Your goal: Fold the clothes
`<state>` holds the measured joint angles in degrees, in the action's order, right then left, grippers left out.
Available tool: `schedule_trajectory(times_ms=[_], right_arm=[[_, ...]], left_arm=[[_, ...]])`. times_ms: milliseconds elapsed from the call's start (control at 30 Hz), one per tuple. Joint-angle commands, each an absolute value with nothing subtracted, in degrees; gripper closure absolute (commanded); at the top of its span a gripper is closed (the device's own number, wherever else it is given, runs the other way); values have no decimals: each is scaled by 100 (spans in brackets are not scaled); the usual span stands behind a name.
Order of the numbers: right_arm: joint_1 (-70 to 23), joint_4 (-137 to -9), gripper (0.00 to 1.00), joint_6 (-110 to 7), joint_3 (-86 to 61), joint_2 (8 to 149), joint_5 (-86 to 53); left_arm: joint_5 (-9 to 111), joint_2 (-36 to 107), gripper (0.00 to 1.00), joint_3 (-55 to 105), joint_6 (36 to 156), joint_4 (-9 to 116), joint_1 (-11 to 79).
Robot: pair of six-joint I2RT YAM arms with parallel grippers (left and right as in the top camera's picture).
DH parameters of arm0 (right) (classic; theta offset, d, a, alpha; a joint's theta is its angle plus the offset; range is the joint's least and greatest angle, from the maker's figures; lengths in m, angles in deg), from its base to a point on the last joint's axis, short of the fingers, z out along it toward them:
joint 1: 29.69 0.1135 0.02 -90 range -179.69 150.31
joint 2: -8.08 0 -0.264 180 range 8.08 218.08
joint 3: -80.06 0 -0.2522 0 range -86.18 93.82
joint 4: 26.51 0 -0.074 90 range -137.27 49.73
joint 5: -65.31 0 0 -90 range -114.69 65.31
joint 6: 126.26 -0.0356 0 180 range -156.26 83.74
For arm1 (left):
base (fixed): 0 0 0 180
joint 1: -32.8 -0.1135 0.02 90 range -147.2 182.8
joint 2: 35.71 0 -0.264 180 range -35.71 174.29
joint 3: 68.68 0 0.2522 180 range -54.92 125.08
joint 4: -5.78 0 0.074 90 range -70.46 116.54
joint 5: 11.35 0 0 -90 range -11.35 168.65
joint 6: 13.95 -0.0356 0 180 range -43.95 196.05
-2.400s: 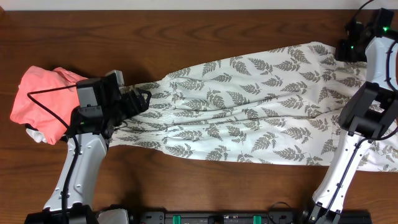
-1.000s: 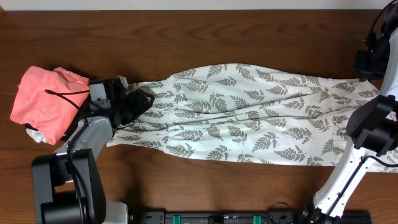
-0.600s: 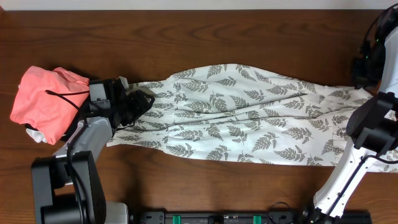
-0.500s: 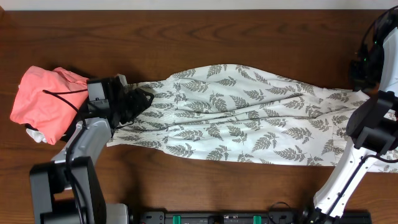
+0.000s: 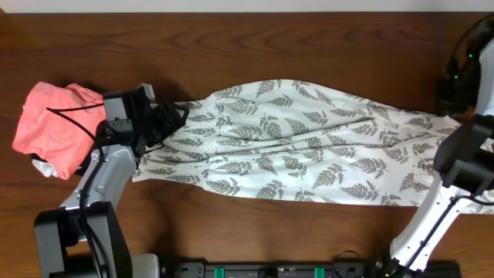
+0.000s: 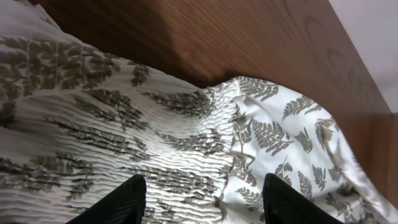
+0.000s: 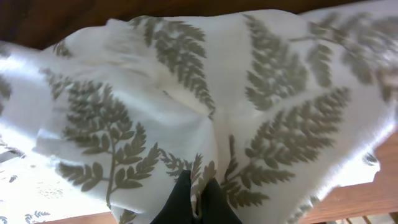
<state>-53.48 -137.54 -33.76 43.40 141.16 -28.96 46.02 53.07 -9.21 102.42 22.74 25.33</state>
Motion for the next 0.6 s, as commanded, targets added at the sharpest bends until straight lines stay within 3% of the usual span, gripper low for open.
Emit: schedule_trajectory(times_ms=[0,300,567], right_arm=[[-5717,-13763,99,-3452,4334,13720,-2924],[-6600,-13691,98,-3627,3945,13674,-2911],[-6725,-13173,94,-3701,3180,13674,-2913]], left_arm=[[4677,5248,39,-844,10228,2292,2494],[4675,5248,39,-844,10231,2292,2494],[4675,5248,39,-844,10231,2294,2494]])
